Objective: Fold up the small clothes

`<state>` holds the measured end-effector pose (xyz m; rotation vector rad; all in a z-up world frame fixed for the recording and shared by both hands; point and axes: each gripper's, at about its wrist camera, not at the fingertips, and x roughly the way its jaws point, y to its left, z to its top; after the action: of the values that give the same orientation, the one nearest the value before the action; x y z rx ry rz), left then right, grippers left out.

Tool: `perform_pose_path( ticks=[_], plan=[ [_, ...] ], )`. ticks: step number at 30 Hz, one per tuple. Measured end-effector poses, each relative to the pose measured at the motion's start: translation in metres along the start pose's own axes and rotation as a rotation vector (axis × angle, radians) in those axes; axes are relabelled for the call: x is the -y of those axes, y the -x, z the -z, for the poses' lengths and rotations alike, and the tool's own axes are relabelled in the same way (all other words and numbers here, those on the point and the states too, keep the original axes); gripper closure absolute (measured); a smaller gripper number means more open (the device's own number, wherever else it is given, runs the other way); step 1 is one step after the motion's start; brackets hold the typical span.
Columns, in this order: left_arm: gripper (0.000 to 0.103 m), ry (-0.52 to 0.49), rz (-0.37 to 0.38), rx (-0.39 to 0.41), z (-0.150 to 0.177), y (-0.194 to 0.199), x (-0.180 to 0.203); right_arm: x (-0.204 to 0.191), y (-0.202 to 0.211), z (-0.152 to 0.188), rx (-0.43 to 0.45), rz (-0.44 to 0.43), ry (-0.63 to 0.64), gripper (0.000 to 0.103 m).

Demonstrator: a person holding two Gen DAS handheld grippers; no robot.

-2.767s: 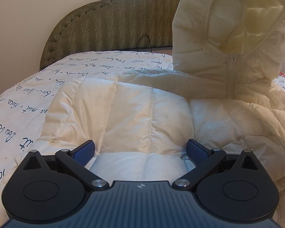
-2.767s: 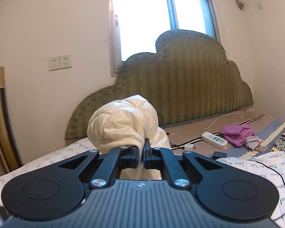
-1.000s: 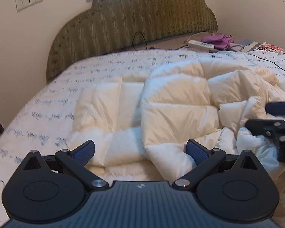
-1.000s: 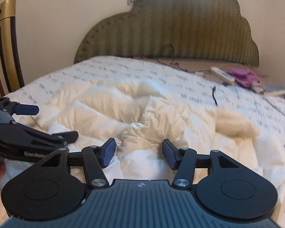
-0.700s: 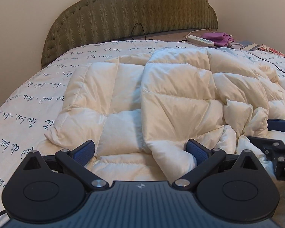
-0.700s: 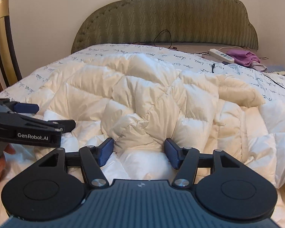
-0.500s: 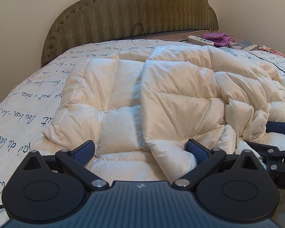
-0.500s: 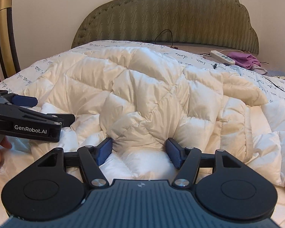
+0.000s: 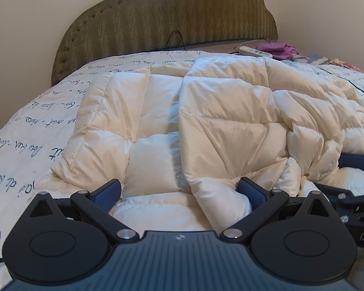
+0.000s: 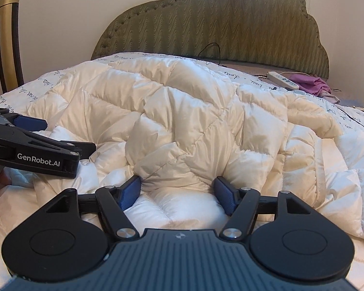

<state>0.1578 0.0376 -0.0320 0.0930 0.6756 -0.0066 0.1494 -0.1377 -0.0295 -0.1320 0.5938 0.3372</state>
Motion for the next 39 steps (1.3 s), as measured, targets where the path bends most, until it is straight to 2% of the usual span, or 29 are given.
perform_pose_path(
  ticks=[2, 4, 6, 8, 9, 11, 13, 15, 17, 19, 21, 30, 39],
  plan=[
    [0.000, -0.032, -0.011, -0.012, -0.003, 0.013, -0.001, 0.001, 0.012, -0.004, -0.010, 0.010, -0.016, 0.031],
    [0.000, -0.054, -0.020, 0.037, 0.001, 0.035, -0.003, 0.001, 0.034, -0.006, 0.008, 0.013, -0.045, 0.030],
    [0.000, -0.090, -0.018, 0.061, 0.008, 0.050, 0.000, 0.000, 0.051, -0.004, 0.023, -0.014, -0.058, 0.019],
    [0.000, -0.135, -0.032, 0.058, 0.014, 0.050, 0.007, -0.008, 0.050, 0.001, -0.024, -0.002, -0.014, 0.010],
    [0.000, -0.150, -0.048, 0.044, 0.015, 0.048, 0.010, -0.012, 0.046, 0.003, -0.048, 0.021, 0.020, 0.011],
    [0.000, -0.132, -0.063, 0.034, 0.014, 0.053, 0.011, -0.012, 0.046, 0.003, -0.061, 0.057, 0.015, 0.013],
    [0.000, -0.110, -0.053, 0.064, 0.015, 0.067, 0.007, -0.007, 0.065, -0.001, -0.021, 0.039, -0.056, 0.013],
    [0.000, -0.098, -0.048, 0.070, 0.015, 0.078, 0.002, -0.001, 0.085, 0.000, 0.021, 0.022, -0.088, 0.006],
    [0.000, -0.074, -0.044, 0.072, 0.017, 0.089, -0.002, 0.002, 0.092, 0.005, -0.017, 0.018, -0.090, 0.000],
    [0.000, -0.055, -0.035, 0.060, 0.023, 0.098, -0.004, 0.001, 0.093, 0.018, -0.097, 0.007, -0.090, 0.001],
    [0.000, -0.042, -0.035, 0.058, 0.030, 0.108, -0.006, -0.003, 0.103, 0.033, -0.117, 0.004, -0.087, 0.001],
    [0.000, -0.017, -0.083, 0.046, 0.070, 0.142, -0.015, 0.003, 0.177, 0.081, -0.056, -0.061, -0.173, 0.000],
    [0.000, -0.046, -0.112, 0.063, 0.089, 0.170, -0.018, 0.020, 0.231, 0.110, -0.018, -0.102, -0.227, 0.000]
  ],
)
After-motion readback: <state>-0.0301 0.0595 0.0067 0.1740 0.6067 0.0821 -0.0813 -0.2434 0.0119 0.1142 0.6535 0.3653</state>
